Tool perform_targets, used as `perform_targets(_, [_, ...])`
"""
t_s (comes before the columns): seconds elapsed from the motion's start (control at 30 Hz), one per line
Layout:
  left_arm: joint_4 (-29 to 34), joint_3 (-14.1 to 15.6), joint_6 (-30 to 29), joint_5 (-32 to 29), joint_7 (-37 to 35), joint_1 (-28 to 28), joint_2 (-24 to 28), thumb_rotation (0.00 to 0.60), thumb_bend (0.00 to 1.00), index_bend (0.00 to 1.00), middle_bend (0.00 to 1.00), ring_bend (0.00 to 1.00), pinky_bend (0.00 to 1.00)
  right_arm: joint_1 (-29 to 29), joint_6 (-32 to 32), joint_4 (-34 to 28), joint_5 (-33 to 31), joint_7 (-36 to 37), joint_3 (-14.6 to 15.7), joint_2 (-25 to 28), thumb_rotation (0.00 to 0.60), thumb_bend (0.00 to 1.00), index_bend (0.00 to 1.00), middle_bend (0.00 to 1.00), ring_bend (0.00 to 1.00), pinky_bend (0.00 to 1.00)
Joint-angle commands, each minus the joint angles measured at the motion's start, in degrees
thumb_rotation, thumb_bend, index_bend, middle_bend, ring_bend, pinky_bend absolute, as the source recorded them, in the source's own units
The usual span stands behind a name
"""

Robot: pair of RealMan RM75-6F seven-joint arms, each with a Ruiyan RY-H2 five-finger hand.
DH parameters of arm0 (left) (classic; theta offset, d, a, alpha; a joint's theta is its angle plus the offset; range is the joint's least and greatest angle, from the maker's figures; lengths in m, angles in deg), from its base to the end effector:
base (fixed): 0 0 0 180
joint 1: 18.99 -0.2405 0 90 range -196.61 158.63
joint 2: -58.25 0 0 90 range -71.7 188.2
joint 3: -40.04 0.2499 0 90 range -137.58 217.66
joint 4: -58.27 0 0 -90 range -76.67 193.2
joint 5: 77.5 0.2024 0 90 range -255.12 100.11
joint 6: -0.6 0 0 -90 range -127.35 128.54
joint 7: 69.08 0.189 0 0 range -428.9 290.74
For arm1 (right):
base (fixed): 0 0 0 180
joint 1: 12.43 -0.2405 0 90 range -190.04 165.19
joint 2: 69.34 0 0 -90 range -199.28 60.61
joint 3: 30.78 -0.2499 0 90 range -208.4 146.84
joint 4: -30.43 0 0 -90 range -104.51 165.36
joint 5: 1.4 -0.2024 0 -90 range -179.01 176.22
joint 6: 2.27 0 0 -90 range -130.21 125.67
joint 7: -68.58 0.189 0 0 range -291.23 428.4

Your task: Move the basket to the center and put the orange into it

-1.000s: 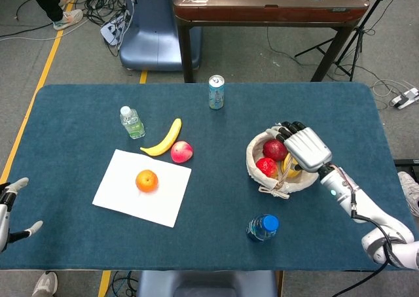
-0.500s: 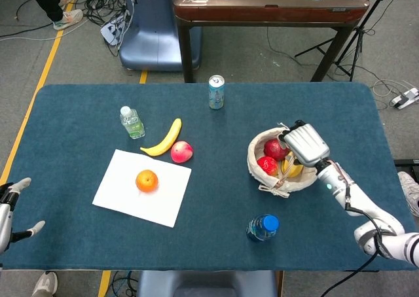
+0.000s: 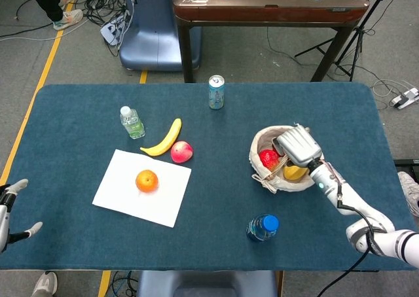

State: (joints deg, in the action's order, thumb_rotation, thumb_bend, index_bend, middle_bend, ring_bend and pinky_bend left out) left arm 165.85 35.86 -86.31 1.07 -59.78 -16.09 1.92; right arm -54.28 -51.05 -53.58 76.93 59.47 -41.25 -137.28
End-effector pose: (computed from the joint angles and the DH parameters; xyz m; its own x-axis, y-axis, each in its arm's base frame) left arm -0.2845 0.2148 0.1968 0.4172 -0.0089 0.9088 0.9015 0.1310 -0.4126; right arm -0.1670 -0.4119 0.0878 0.6560 -0.1163 0.7458 -0.7047 -0.4484 0.5499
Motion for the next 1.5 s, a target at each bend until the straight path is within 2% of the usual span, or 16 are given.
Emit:
perform_targets(0.03, [-0.28, -0.02, 0.16, -0.14, -0.34, -0.01, -0.07, 0.600, 0.12, 0.19, 0.22, 0.15, 0.21, -0.29, -0.50, -1.34, -0.74, 0.40, -0.79, 0.85, 0.600, 0.21, 0.71, 0.69, 0.72, 0.84])
perform_targets(0.4, [-1.02, -0.17, -0.06, 0.34, -1.72, -0.13, 0.11, 0.600, 0.12, 0.19, 0.22, 0.15, 0.21, -4.42, 1.14, -7.99, -5.06, -0.56, -4.81, 2.44, 0.600, 0.21, 0.71, 0.69, 0.75, 0.86])
perform_targets(0.7, [-1.40, 0.13, -0.70, 1.12, -2.68, -0.67, 0.47, 0.600, 0.12, 0.19, 0.22, 0.15, 0.21, -12.11, 4.25, -8.62, -15.52, -10.03, -7.23, -2.90, 0.600, 0.21, 0.71, 0.68, 0.75, 0.86])
perform_targets(1.0, [-2.28, 0.44, -0.64, 0.52, -3.50, -1.29, 0.41, 0.600, 0.12, 0.19, 0.22, 0.15, 0.20, -20.60, 4.43, -1.77, -26.23, -19.19, -7.15, -13.01, 0.600, 0.21, 0.71, 0.67, 0.75, 0.86])
perform_targets(1.27, [-3.02, 0.32, -0.55, -0.13, -4.21, -1.58, 0.60, 0.600, 0.12, 0.19, 0.22, 0.15, 0.20, -25.39, 5.03, 6.51, -32.13, -20.61, -7.43, -20.44, 0.600, 0.21, 0.71, 0.63, 0.69, 0.84])
perform_targets(1.37, [-3.21, 0.35, -0.60, -0.21, -4.37, -1.73, 0.58, 0.600, 0.12, 0.19, 0.22, 0.15, 0.20, -26.54, 5.30, 9.10, -33.10, -19.73, -7.91, -22.53, 0.600, 0.21, 0.67, 0.59, 0.64, 0.80])
perform_targets(1.5, [-3.34, 0.32, -0.72, -0.42, -4.51, -1.93, 0.64, 0.600, 0.12, 0.19, 0.22, 0.15, 0.20, -27.41, 5.98, 10.77, -33.64, -18.56, -8.20, -23.65, 0.600, 0.21, 0.52, 0.48, 0.55, 0.72])
